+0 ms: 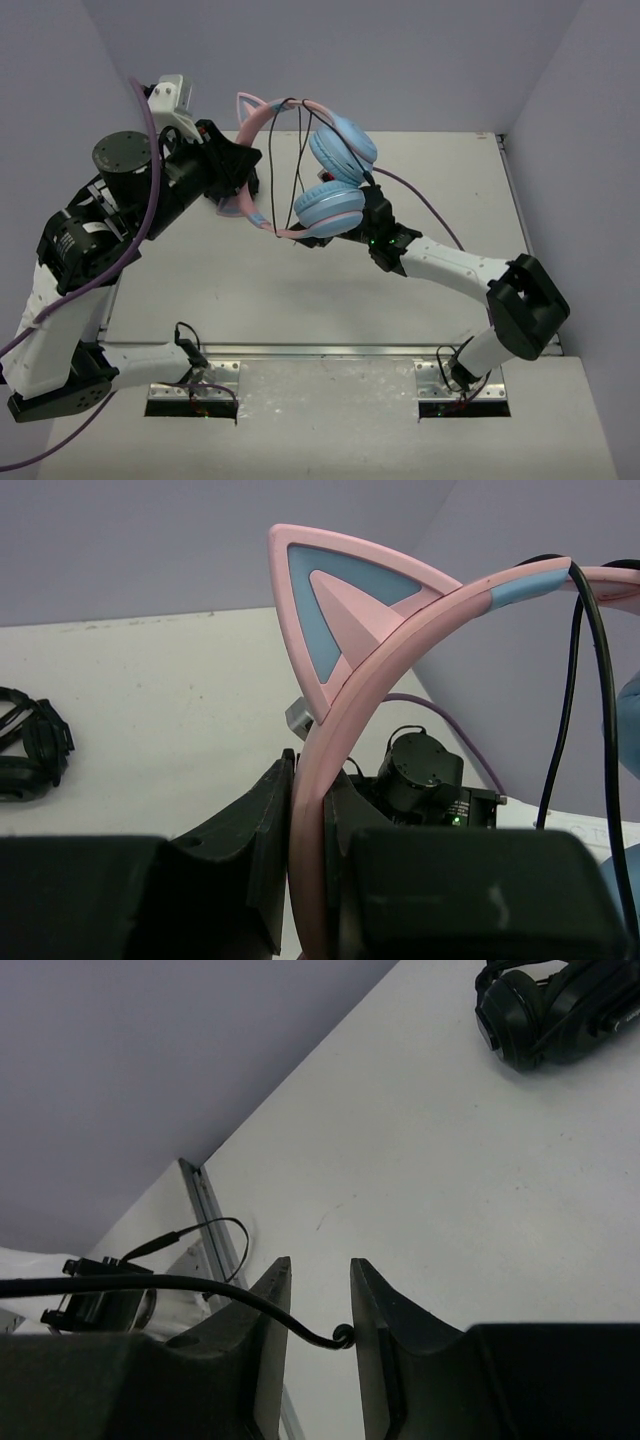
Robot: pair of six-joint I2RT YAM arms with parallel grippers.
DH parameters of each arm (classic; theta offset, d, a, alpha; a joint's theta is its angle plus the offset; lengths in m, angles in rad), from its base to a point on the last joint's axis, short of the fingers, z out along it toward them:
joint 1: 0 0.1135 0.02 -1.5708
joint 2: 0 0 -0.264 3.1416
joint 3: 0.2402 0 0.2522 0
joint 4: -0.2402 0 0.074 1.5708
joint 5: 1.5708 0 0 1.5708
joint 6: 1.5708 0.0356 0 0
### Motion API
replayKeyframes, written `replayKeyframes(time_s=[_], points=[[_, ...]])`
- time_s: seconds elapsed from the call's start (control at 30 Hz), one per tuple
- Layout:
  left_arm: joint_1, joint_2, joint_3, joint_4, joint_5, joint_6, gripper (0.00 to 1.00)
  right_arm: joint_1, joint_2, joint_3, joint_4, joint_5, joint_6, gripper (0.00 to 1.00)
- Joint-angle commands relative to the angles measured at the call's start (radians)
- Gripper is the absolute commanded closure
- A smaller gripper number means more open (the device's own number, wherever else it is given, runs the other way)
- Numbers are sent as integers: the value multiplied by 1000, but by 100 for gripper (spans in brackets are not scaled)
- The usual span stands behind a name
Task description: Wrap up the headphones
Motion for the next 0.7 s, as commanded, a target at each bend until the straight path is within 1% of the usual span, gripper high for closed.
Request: replayKeyframes(time_s=[0.0, 0.07, 0.27, 0.37, 0.53, 0.63, 0.67], points=[[-8, -9, 53, 82, -17, -48, 99, 3, 8, 20, 59, -8, 12, 68], [-8, -12, 56, 79, -28, -47, 100, 3, 11, 15, 57, -10, 15, 67], [-8, -14, 53, 76, -51, -47, 100, 4, -2, -18, 68, -8, 21, 70], [-8, -18, 47, 76, -65, -48, 100, 3, -16, -43, 56, -1, 22, 68], [-8, -26, 27, 88, -77, -50, 100, 3, -35, -89, 85, -2, 35, 65], [-8, -28, 24, 94, -82, -52, 100, 3, -41, -98, 88, -2, 36, 71], [-8, -28, 23, 94, -85, -52, 100, 3, -44, -100, 88, -2, 36, 75]])
